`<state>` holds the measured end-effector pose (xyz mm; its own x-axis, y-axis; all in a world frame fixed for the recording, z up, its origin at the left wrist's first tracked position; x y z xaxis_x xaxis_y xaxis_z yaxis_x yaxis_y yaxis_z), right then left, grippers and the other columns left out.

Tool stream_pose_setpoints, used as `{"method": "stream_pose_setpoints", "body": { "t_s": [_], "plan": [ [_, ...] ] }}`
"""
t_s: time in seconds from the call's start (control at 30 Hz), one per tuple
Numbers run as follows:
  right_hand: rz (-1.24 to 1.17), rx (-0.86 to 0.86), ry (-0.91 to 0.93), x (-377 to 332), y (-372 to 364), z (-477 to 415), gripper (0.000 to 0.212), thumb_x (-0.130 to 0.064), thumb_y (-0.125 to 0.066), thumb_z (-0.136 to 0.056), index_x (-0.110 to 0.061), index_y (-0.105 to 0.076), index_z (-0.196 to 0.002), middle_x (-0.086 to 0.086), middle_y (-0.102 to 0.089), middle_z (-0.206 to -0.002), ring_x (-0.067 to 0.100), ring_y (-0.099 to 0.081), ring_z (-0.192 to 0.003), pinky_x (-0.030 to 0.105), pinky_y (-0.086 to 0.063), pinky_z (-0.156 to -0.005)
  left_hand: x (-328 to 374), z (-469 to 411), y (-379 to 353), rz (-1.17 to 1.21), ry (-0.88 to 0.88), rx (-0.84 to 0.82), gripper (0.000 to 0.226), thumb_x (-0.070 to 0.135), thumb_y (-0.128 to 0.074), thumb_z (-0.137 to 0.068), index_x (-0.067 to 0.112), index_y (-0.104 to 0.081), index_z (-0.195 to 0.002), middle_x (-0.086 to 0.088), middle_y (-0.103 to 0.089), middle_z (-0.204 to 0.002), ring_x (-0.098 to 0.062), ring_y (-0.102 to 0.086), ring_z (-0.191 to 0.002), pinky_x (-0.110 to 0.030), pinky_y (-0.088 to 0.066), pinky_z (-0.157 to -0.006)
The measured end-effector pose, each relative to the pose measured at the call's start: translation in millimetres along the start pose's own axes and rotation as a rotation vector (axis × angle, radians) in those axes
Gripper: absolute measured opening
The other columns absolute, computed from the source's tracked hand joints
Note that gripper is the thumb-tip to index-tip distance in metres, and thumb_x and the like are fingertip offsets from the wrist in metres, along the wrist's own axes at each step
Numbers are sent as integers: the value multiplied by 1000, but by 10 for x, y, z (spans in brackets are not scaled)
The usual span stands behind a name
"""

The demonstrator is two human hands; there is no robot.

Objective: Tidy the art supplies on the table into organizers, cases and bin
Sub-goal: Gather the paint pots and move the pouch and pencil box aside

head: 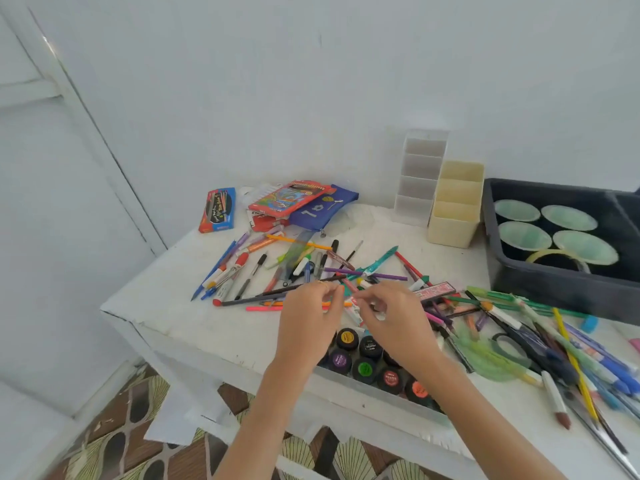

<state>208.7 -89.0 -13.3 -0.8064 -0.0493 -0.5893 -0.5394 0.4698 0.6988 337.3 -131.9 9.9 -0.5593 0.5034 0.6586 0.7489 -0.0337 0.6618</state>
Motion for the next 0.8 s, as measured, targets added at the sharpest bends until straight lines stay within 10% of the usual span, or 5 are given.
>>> {"method": "stream_pose_setpoints", "body": {
  "t_s": [0.53, 0.8],
  "plan": [
    [-140, -4, -247, 245, -577, -1310, 8, -17, -63, -87, -18, -71, -87, -6, -66, -82, 5, -58, -71, 20, -50, -69, -818, -1332, 118, -45, 15, -11, 24, 28, -53, -93, 13, -71, -98, 0, -71, -93, -13, -62, -86, -26, -47, -79],
    [-248, 115, -561, 650, -947, -1886, 18, -7, -58, -87, -8, -62, -105, -1, -61, -81, 3, -55, -66, 5, -37, -52, -1371, -2123, -1, -311, -114, -160, 48, 9, -54, -88, 10, -45, -135, -7, -47, -136, -24, -41, -125, -31, -31, -103]
  ]
}}
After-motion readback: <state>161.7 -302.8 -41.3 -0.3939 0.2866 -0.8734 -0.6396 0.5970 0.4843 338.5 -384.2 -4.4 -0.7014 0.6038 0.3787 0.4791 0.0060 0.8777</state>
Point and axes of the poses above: each hand's wrist, its own z-axis away from the middle knuckle, its own y-axis out of the back of the hand, x = y × z, the point moved 10 cm from there along -z, towards the middle knuckle
